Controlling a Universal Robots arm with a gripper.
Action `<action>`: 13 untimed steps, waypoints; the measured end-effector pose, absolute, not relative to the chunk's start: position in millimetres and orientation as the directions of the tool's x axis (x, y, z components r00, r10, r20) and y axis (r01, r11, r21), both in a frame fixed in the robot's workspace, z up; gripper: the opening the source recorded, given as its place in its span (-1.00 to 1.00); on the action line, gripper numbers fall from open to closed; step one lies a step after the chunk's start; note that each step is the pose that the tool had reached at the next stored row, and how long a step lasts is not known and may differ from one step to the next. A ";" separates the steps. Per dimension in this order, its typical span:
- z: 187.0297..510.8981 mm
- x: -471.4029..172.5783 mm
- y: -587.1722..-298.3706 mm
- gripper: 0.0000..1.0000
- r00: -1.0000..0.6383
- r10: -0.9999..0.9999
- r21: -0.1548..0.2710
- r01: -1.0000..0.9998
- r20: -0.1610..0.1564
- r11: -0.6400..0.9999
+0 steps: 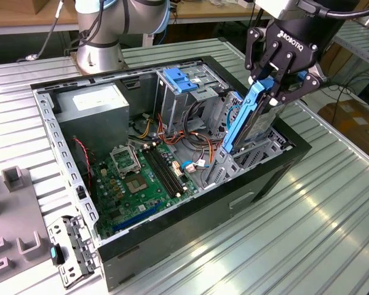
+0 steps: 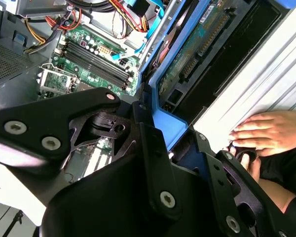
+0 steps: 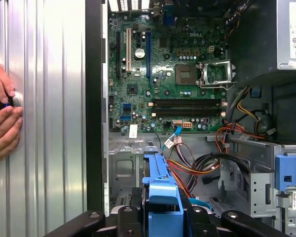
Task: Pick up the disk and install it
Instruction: 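Insert the disk into the insertion slot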
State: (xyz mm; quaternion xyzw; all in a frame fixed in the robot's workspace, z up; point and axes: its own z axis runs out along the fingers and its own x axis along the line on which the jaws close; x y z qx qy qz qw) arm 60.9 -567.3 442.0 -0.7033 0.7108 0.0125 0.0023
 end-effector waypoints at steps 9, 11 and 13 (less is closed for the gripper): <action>436.6 60.9 -567.2 -0.26 -0.011 -1.000 0.015 -1.000 -0.021 0.010; 436.0 60.9 -567.3 -0.26 -0.011 -1.000 0.015 -1.000 -0.021 0.010; 434.6 60.9 -567.2 -0.26 -0.011 -1.000 0.015 -1.000 -0.021 0.010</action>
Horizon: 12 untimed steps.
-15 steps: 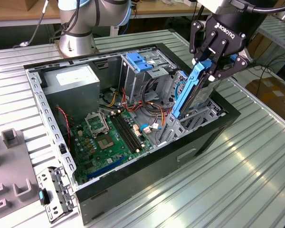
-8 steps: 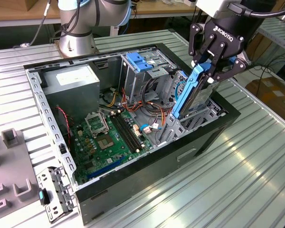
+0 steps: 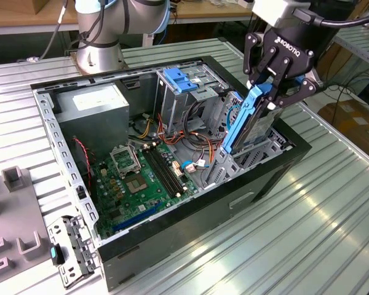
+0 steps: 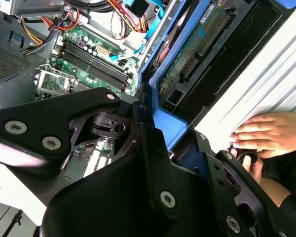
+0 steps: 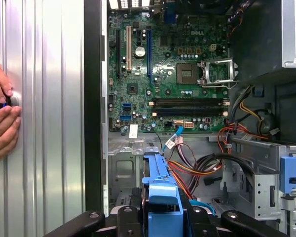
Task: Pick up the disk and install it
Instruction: 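Insert the disk into the insertion slot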
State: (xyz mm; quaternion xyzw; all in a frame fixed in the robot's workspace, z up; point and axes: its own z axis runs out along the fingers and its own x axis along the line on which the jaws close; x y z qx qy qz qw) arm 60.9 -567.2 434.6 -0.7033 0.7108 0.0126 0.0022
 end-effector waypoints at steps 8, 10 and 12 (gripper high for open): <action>433.0 60.9 -567.2 -0.26 -0.011 -1.000 0.015 -1.000 -0.021 0.010; 432.9 60.9 -567.2 -0.26 -0.011 -1.000 0.015 -1.000 -0.021 0.010; 432.9 60.9 -567.2 -0.26 -0.011 -1.000 0.015 -1.000 -0.021 0.010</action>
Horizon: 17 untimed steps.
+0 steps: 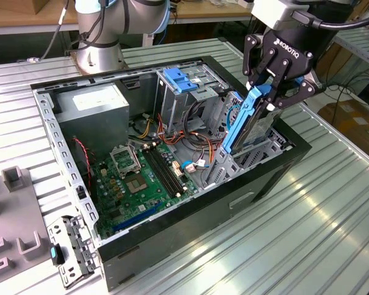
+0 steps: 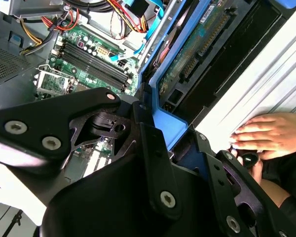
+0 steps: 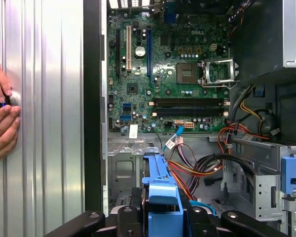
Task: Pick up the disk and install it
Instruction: 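Insert the disk into the insertion slot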
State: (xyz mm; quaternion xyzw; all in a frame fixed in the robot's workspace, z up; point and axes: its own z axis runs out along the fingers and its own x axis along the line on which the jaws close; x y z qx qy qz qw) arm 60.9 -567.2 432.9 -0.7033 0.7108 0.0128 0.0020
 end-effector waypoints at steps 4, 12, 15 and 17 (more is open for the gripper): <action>432.7 60.9 -567.2 -0.26 -0.011 -1.000 0.015 -1.000 -0.021 0.010; 422.7 60.9 -567.2 -0.26 -0.011 -1.000 0.016 -1.000 -0.021 0.010; 418.5 60.9 -567.2 -0.26 -0.011 -1.000 0.017 -1.000 -0.021 0.010; 415.5 60.9 -567.2 -0.26 -0.011 -1.000 0.017 -1.000 -0.021 0.010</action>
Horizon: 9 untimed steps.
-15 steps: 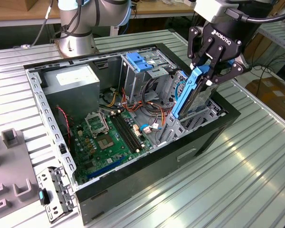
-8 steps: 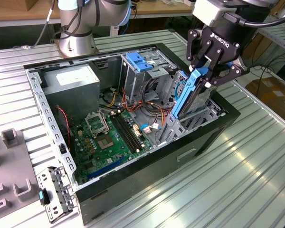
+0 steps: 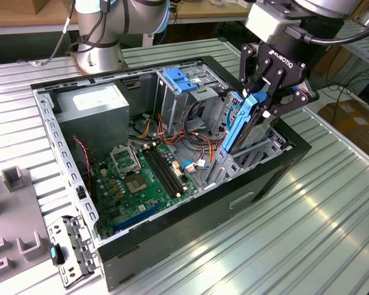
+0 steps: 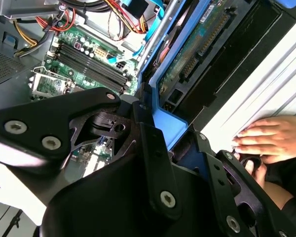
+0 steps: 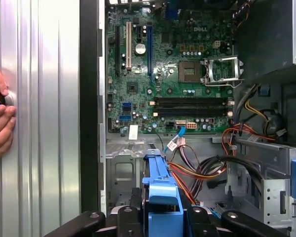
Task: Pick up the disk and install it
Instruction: 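Insert the disk into the insertion slot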
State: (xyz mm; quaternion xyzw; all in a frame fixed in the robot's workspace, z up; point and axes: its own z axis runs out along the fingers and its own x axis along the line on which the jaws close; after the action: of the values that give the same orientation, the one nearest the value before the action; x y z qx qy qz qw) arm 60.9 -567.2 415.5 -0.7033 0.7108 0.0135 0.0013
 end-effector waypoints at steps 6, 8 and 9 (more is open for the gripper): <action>402.8 60.9 -567.2 -0.26 -0.011 -1.000 0.020 -1.000 -0.021 0.010; 399.8 60.9 -567.3 -0.26 -0.011 -1.000 0.020 -1.000 -0.021 0.010; 397.8 60.9 -567.3 -0.26 -0.011 -1.000 0.020 -1.000 -0.021 0.010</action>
State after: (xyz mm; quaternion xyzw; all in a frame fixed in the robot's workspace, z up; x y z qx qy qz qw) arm 60.9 -567.3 397.8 -0.7033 0.7108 0.0144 0.0004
